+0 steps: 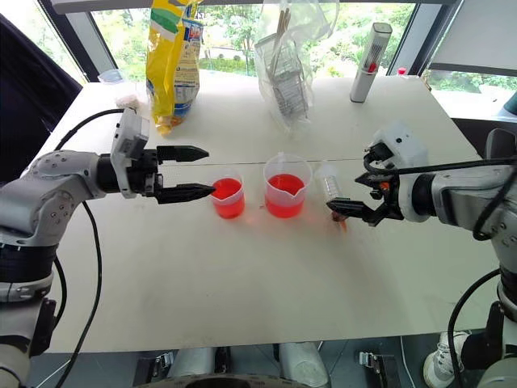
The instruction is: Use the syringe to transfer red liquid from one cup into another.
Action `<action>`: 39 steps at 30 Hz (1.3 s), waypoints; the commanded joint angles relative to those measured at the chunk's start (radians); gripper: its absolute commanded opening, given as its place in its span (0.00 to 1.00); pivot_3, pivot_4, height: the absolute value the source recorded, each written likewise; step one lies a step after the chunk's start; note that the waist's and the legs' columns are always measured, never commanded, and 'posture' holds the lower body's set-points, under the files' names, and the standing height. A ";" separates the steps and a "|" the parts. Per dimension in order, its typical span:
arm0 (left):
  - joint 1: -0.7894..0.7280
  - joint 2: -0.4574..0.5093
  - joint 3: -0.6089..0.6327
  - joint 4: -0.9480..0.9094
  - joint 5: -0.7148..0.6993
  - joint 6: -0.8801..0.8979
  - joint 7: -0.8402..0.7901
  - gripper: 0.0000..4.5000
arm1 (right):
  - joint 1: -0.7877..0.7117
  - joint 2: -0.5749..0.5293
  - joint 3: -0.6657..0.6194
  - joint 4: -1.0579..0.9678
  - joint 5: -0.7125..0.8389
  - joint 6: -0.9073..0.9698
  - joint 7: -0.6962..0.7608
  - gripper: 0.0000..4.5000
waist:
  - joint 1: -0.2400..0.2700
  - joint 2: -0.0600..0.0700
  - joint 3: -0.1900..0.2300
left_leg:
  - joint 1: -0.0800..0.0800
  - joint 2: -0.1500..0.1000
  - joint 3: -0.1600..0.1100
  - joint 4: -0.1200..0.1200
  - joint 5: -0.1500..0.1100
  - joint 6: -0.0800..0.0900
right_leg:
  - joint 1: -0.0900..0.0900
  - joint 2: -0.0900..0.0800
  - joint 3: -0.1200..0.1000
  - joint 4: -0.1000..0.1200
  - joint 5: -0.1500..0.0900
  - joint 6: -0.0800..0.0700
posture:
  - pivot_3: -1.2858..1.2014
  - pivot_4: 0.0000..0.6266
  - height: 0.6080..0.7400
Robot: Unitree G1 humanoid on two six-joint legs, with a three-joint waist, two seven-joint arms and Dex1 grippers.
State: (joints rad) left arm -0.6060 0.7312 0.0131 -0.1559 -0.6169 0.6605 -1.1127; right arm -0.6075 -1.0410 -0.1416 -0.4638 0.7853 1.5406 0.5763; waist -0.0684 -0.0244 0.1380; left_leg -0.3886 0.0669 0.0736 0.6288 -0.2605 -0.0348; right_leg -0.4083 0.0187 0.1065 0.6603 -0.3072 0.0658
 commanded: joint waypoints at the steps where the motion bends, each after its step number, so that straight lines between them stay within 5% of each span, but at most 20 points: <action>1: -0.029 -0.007 0.000 -0.002 0.015 -0.036 -0.006 1.00 | -0.098 -0.012 0.082 0.123 -0.061 -0.010 -0.002 0.99 | -0.001 0.000 0.000 | 0.000 0.000 0.000 0.000 0.000 0.000 | 0.000 0.000 0.000 0.000 0.000 0.000 | 0.52 0.24 0.99; 15: 0.007 -0.044 -0.003 -0.024 0.041 -0.083 0.029 1.00 | -0.583 0.253 0.513 1.005 -0.359 -0.125 0.129 0.99 | 0.000 0.001 0.000 | -0.001 0.000 0.003 0.000 0.000 0.001 | -0.002 0.001 0.001 0.001 0.000 0.000 | 0.52 0.24 0.99; 31: 0.076 -0.033 0.022 -0.098 0.034 -0.075 0.097 1.00 | -0.687 0.500 0.678 1.452 -0.670 -0.353 0.318 0.99 | -0.003 0.001 0.000 | 0.000 0.000 0.002 0.002 0.000 0.001 | -0.002 0.001 -0.001 0.004 0.000 0.000 | 0.52 0.24 0.99; 37: 0.080 -0.035 0.019 -0.102 0.037 -0.076 0.104 1.00 | -0.681 0.529 0.681 1.494 -0.753 -0.392 0.359 0.36 | -0.003 0.001 -0.001 | 0.001 0.000 0.002 0.002 0.000 0.001 | -0.001 0.001 -0.001 0.004 0.000 0.000 | 0.52 0.24 0.99; 39: 0.066 -0.037 0.010 -0.086 0.042 -0.082 0.097 1.00 | -0.679 0.530 0.675 1.486 -0.771 -0.387 0.371 0.31 | -0.003 0.001 -0.001 | 0.001 0.000 0.002 0.002 0.000 0.001 | 0.000 0.001 -0.001 0.004 0.000 0.000 | 0.52 0.24 0.99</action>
State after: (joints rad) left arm -0.5175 0.6870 0.0082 -0.2288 -0.5771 0.5989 -1.0111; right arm -1.2798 -0.5204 0.5348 1.0201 0.0360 1.1548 0.9366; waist -0.0714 -0.0236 0.1372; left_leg -0.3872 0.0667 0.0758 0.6312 -0.2609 -0.0341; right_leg -0.4087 0.0197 0.1058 0.6642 -0.3067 0.0656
